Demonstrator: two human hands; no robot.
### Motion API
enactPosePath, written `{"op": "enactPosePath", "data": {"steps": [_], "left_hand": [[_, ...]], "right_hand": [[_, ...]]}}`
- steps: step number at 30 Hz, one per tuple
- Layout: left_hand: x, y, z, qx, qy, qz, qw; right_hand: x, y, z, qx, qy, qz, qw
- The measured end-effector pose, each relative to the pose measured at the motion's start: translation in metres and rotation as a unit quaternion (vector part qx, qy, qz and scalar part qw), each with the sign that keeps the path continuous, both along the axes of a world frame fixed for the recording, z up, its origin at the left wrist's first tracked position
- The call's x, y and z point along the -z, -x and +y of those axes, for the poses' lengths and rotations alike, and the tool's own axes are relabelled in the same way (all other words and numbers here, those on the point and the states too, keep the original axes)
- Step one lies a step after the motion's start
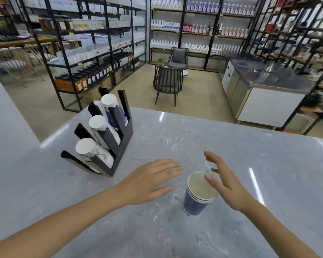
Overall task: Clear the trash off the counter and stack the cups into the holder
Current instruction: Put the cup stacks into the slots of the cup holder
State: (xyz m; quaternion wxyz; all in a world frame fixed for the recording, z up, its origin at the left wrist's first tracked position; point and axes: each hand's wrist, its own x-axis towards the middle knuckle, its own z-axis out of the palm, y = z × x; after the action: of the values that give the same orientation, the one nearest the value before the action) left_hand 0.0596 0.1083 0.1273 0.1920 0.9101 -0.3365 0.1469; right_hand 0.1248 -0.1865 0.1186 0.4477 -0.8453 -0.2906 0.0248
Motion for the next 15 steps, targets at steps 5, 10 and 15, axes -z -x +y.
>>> {"op": "enactPosePath", "data": {"steps": [5, 10, 15], "left_hand": [[0.022, -0.006, -0.033, 0.027, -0.044, -0.061, 0.997], [0.033, -0.011, -0.046, 0.036, -0.014, -0.102, 0.994], [0.037, -0.011, -0.049, 0.014, 0.015, -0.093, 0.995]], "right_hand": [[0.056, 0.017, -0.031, 0.027, -0.053, 0.057, 0.997], [0.122, 0.027, -0.027, 0.03, 0.023, 0.079, 0.996], [0.151, 0.027, -0.007, 0.048, 0.028, 0.089, 0.994]]}}
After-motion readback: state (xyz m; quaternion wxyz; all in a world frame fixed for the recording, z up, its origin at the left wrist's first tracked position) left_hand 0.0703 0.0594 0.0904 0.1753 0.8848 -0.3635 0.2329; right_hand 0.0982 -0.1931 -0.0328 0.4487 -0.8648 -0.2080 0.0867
